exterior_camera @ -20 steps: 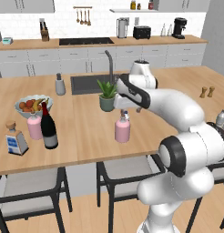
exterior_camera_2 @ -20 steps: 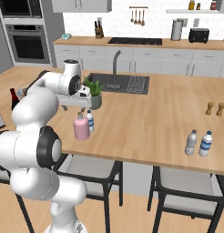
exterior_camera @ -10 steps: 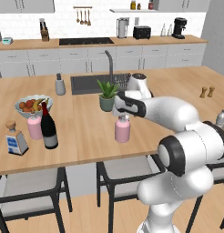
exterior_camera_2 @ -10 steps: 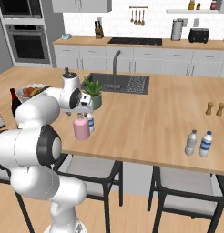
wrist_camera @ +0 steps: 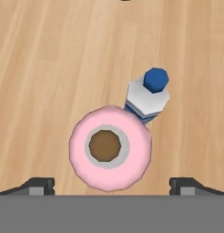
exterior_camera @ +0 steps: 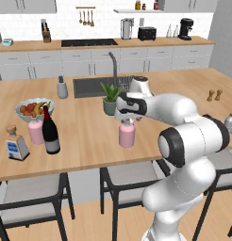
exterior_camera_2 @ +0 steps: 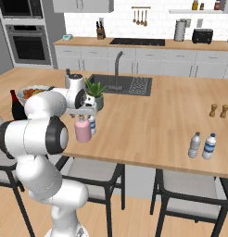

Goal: Move the plastic bottles in the middle to the plastics group, and the glass bottles in the middle to the glass group.

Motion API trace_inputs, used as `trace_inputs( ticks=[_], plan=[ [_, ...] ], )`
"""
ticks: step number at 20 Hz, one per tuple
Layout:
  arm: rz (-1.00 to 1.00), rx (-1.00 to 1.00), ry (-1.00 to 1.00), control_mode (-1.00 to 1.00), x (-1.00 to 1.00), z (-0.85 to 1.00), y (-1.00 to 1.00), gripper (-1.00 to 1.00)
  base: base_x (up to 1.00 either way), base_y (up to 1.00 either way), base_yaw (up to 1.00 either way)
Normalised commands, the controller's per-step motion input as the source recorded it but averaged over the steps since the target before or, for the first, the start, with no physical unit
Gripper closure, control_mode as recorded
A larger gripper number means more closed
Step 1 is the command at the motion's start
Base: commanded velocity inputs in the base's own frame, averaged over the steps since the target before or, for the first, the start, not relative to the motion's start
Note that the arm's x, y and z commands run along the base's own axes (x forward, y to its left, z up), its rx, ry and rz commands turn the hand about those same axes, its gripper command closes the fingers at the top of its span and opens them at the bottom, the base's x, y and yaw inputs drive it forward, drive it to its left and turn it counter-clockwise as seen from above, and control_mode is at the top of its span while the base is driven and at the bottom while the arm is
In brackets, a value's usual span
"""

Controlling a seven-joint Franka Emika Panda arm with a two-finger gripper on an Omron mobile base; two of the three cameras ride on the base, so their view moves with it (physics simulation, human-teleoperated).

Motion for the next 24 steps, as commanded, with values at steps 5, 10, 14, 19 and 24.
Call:
trace_inputs(
  ticks=[5, 10, 14, 19, 24],
  plan=[
    [0.00, 0.00, 0.00, -1.00, 0.26, -0.08, 0.01, -1.00, 0.00, 0.00, 0.00],
    [0.00, 0.00, 0.04, -1.00, 0.14, -0.10, 0.01, -1.00, 0.00, 0.00, 0.00],
    [0.00, 0.00, 0.11, -1.00, 0.00, -0.19, 0.07, -1.00, 0.00, 0.00, 0.00],
    [0.00, 0.00, 0.08, -1.00, 0.01, -0.16, 0.06, -1.00, 0.00, 0.00, 0.00],
    [0.00, 0.00, 0.01, -1.00, 0.02, -0.07, 0.04, 1.00, 0.00, 0.00, 0.00]
  ],
)
